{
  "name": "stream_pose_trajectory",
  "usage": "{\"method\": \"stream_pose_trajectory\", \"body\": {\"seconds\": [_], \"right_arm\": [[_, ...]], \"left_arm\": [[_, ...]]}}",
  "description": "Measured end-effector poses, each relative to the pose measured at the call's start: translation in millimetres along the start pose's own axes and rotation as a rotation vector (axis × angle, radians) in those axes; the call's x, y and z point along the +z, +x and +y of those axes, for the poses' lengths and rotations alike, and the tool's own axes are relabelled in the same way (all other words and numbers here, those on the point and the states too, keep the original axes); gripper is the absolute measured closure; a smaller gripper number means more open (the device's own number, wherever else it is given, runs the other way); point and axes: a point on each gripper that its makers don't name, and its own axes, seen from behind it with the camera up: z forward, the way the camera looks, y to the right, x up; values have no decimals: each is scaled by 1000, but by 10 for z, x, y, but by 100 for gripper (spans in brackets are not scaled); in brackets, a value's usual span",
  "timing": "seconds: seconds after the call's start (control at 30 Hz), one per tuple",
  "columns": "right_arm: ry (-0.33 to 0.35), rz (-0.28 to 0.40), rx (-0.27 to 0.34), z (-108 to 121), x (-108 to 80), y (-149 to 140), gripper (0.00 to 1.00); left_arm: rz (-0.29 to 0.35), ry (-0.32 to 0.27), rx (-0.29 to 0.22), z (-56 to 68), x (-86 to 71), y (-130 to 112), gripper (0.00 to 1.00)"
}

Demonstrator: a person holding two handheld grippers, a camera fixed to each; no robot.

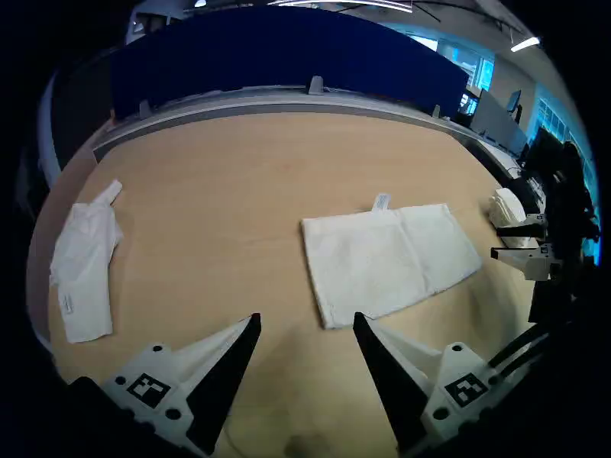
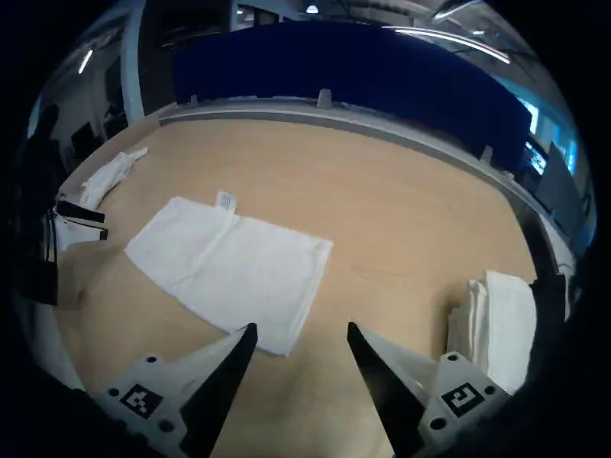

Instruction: Fold towel

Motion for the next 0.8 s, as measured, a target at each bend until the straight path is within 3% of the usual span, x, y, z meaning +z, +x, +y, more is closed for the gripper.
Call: {"method": "stream_pose_trajectory", "body": {"seconds": [0.2,0.57,0.8], "right_arm": [[41,-17,-45,-53,27,-58,9],[142,-85,-197,-166,56,-189,9],[181,-120,-249,-200,107,-254,15]], "left_arm": [[-1,15,-14,-23,-101,-86,10],[5,49,-40,-116,-318,-206,10],[5,61,-52,-154,-395,-250,10]]}}
